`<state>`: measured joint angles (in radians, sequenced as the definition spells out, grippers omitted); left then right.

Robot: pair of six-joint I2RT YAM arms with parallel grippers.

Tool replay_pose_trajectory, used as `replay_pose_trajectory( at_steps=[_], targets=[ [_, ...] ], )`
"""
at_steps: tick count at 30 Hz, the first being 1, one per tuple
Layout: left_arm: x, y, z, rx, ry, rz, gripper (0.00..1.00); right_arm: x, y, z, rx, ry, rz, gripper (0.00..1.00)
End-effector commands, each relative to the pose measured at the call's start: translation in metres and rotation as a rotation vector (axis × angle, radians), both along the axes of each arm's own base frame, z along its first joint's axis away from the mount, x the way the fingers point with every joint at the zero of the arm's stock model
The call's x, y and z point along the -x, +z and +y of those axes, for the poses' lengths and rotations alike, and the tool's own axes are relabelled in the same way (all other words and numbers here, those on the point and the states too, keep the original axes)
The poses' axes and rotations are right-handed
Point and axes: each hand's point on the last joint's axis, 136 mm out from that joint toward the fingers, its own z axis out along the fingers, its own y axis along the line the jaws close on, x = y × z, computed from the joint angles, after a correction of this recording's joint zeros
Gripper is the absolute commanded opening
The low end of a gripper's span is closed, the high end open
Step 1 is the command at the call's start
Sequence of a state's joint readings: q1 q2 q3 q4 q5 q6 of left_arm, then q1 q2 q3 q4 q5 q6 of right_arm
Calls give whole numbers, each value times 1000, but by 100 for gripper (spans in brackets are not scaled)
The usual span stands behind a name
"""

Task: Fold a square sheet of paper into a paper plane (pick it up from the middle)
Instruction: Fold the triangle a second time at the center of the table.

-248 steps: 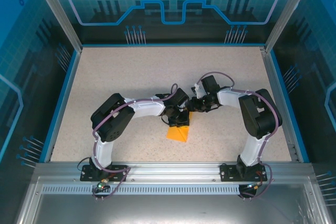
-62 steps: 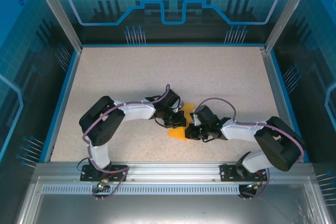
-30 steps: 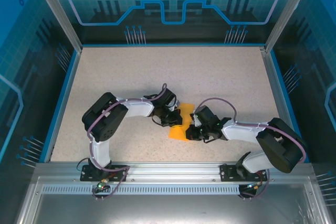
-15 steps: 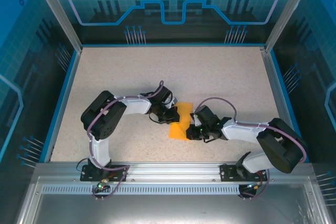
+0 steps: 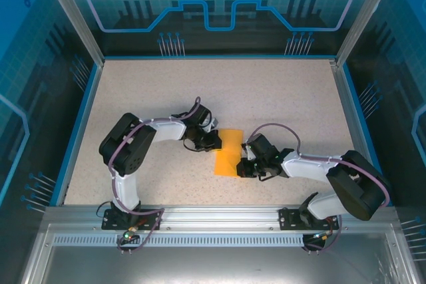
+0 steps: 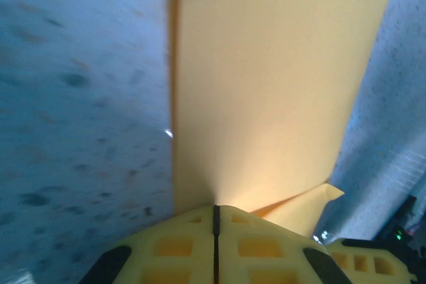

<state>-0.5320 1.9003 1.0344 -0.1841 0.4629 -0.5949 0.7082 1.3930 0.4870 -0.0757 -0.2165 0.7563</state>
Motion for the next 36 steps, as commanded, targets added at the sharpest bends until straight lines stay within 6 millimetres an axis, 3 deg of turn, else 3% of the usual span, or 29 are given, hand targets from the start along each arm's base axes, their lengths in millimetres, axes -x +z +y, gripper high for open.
replay_pose_trajectory(
  at_steps=[1,6,11,16,24,36],
  targets=[
    [-19,22,20,-51,60,-69,10,35,-22,-26,132,37,128,0],
    [-10,54,15,22,75,-76,10,33,-19,-22,113,41,117,0],
    [16,63,0,42,33,-63,10,29,-13,-18,97,52,99,0],
    [40,51,-26,47,-34,-27,10,26,-11,-16,89,60,83,0],
    [55,32,-55,44,-125,-7,10,23,-8,-15,82,59,70,0],
    [55,-10,-46,-59,-130,32,9,21,-4,-13,73,63,63,0]
  ],
)
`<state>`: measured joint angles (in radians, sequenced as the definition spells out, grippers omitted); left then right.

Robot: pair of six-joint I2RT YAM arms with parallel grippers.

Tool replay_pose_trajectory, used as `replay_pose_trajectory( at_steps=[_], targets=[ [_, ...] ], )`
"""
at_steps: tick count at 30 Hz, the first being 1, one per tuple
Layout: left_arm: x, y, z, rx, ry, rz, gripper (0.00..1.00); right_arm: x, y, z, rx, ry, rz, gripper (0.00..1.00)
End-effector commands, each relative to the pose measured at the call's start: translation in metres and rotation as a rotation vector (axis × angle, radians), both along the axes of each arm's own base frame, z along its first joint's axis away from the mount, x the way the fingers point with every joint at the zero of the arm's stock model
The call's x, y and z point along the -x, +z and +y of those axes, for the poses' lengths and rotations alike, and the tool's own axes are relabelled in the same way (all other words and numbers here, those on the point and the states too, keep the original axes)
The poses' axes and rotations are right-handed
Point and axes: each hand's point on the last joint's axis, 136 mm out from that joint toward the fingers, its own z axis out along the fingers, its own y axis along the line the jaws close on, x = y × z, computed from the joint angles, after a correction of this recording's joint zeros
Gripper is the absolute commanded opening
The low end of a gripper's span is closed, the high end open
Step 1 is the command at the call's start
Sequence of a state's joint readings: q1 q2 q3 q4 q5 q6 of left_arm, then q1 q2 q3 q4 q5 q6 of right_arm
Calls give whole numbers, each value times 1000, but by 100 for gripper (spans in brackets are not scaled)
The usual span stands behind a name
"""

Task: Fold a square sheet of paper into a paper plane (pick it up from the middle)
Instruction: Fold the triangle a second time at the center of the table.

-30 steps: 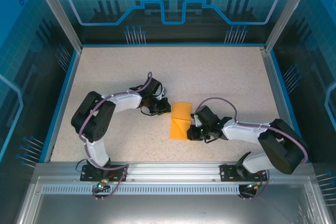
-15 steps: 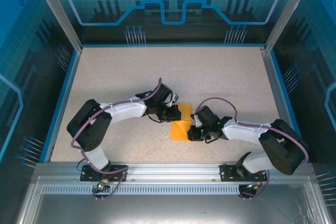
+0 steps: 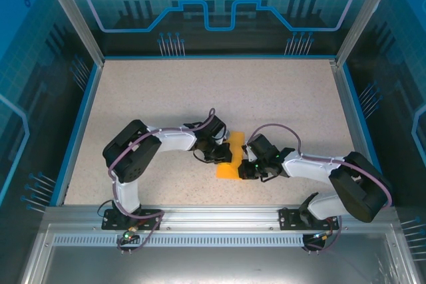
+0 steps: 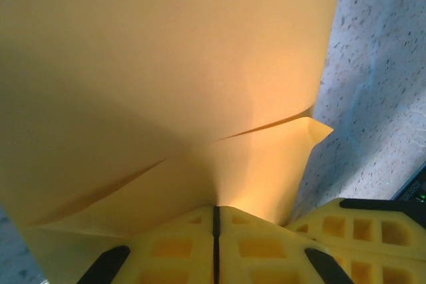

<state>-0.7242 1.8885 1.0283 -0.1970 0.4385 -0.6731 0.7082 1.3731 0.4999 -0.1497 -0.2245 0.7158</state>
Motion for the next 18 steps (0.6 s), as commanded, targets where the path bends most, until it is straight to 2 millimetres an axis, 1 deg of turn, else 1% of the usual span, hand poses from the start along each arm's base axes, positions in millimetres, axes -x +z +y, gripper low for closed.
replay_pose_trajectory(
  at_steps=[1,4,8,11,13,15,18],
  targets=[
    [-4,-13,4,-49,-8,-7,8,14,-6,-9,49,24,49,0],
    [-2,-22,14,-109,-13,-5,8,14,-5,-12,52,18,44,2],
    [-2,-29,27,-172,-18,-14,7,17,-2,-14,51,14,39,5],
    [-3,-31,29,-178,-14,-12,7,22,-4,-21,70,9,49,6],
    [-5,-29,29,-175,-18,-15,7,23,-1,-25,84,4,47,8],
    [-5,-28,27,-171,-21,-17,7,17,10,-25,65,-7,21,9],
    [-6,-27,26,-168,-19,-20,7,-1,37,-17,-18,-36,-34,10]
  ],
)
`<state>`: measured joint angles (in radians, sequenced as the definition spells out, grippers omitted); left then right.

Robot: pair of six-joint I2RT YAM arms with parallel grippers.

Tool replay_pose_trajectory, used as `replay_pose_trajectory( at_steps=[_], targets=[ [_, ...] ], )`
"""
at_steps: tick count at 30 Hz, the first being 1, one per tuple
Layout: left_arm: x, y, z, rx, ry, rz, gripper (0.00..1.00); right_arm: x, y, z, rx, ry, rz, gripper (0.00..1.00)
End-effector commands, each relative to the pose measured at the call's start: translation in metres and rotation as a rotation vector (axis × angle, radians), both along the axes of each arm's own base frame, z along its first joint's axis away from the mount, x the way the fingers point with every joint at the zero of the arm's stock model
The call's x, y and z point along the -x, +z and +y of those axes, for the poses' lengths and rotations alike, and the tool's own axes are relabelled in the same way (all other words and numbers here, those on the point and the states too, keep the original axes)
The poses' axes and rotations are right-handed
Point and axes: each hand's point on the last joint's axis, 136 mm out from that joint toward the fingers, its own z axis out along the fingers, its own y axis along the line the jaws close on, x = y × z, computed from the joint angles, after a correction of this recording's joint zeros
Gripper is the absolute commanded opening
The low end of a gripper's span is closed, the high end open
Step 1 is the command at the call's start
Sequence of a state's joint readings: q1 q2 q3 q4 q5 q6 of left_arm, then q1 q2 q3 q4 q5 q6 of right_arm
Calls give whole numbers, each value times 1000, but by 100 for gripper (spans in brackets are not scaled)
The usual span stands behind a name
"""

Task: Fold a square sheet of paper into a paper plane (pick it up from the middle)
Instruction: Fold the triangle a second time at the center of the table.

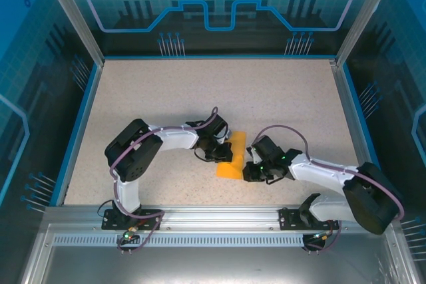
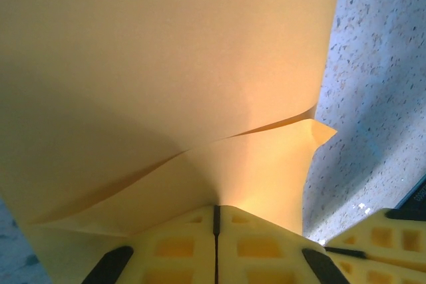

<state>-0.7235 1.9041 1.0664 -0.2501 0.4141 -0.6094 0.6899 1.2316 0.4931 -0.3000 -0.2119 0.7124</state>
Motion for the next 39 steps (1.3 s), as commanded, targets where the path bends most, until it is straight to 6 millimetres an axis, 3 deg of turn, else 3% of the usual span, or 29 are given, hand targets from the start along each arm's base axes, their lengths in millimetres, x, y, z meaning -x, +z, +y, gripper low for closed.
replay_pose_trajectory(
  at_steps=[1,6,13,27,39],
  targets=[
    [-2,-26,24,-134,24,8,7,-18,29,4,-74,-25,-51,10],
    [0,-29,26,-133,27,15,7,-45,41,24,-201,-57,-65,9],
    [3,-29,28,-135,27,15,7,-71,25,42,-220,-59,-50,7],
    [8,-38,36,-155,24,26,6,-88,-18,3,-39,-113,-32,6],
    [11,-42,43,-167,28,32,6,-94,-21,-26,80,-160,-59,5]
  ],
)
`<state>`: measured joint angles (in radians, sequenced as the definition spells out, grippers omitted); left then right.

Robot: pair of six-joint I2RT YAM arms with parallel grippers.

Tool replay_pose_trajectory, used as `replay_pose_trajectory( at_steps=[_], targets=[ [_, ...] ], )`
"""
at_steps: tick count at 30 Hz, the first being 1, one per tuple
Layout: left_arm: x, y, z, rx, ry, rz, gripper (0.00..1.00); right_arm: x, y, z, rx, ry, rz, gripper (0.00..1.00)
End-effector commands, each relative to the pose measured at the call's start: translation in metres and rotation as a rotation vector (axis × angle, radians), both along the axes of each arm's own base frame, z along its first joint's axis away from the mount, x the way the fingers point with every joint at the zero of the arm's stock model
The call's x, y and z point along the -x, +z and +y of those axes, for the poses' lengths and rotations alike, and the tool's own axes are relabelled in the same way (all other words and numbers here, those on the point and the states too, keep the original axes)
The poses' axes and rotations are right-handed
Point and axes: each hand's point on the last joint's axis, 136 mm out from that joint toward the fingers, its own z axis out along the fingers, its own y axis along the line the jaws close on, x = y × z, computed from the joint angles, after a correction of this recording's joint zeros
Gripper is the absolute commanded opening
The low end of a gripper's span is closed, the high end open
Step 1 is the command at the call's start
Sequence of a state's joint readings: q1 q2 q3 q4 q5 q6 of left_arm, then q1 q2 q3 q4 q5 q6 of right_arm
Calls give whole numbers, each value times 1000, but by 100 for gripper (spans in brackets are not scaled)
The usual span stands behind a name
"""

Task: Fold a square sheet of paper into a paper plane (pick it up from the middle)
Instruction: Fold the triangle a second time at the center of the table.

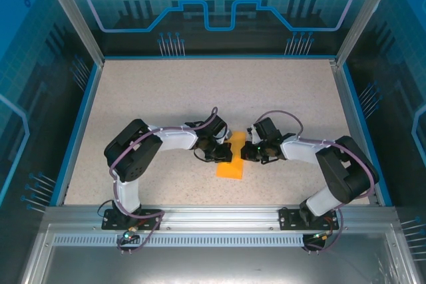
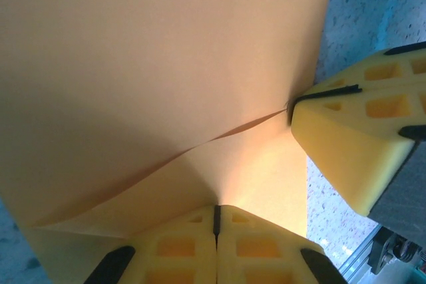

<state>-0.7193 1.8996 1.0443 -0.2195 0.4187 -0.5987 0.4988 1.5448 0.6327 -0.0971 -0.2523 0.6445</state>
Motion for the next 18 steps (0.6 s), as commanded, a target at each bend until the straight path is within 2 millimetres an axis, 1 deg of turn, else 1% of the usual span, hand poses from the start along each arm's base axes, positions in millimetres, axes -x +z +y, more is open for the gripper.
replay_pose_trajectory(
  at_steps=[1,3,5,7,10,12,14,16,18],
  targets=[
    [11,-40,41,-181,35,45,6,-7,-1,-27,118,-47,-20,5],
    [10,-40,41,-178,36,45,6,-7,7,-24,102,-36,-32,5],
    [9,-39,39,-174,36,44,6,-4,18,-16,68,-14,-53,5],
    [9,-41,40,-174,37,46,6,3,28,-6,31,8,-65,5],
    [9,-42,39,-173,36,49,6,18,37,6,-28,24,-60,5],
    [9,-43,39,-171,39,54,6,32,38,16,-62,39,-44,5],
    [9,-44,38,-169,37,57,6,49,33,24,-79,53,-14,5],
    [8,-44,38,-166,38,60,6,62,28,28,-91,63,8,5],
    [8,-44,38,-165,37,62,6,71,23,30,-86,70,19,4]
  ],
)
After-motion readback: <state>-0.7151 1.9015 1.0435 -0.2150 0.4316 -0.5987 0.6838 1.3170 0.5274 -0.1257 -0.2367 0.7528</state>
